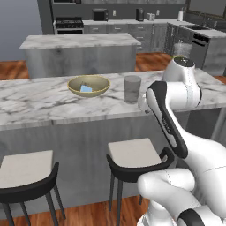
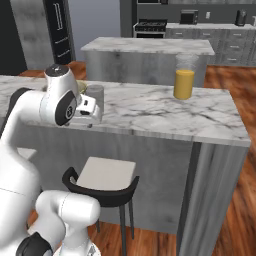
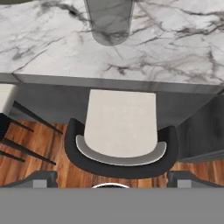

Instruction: There are two ice cubes in the ice bowl. Place both ice cubes in the glass cup.

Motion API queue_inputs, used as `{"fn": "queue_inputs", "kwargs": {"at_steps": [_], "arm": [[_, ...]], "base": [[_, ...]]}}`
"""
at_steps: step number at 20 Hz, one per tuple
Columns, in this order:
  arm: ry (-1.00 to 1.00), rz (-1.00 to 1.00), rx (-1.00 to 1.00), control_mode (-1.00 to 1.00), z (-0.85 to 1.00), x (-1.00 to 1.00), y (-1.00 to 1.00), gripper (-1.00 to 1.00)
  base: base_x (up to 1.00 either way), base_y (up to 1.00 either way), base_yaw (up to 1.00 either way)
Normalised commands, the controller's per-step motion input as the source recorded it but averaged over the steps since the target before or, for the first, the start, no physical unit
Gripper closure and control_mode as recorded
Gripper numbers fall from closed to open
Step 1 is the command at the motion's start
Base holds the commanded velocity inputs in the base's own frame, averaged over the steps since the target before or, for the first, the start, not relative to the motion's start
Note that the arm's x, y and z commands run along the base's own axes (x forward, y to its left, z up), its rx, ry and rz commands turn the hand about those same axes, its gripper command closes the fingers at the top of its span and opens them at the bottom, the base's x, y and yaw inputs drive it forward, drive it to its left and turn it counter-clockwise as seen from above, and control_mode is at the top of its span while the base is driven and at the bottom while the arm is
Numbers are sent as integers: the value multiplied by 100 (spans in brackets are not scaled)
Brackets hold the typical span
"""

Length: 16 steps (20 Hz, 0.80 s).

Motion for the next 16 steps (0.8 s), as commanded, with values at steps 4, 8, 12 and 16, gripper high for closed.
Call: {"fn": "queue_inputs", "kwargs": {"at_steps": [4, 8, 12, 16], "arm": [[-6, -8, 0, -100, 2, -2, 90, -100], [-4, -11, 0, -100, 0, 0, 100, -100], [-1, -9, 0, -100, 0, 0, 78, -100], [0, 0, 2, -100, 6, 0, 2, -100]], "base": [[0, 0, 0], [0, 0, 0], [0, 0, 0], [0, 0, 0]]}}
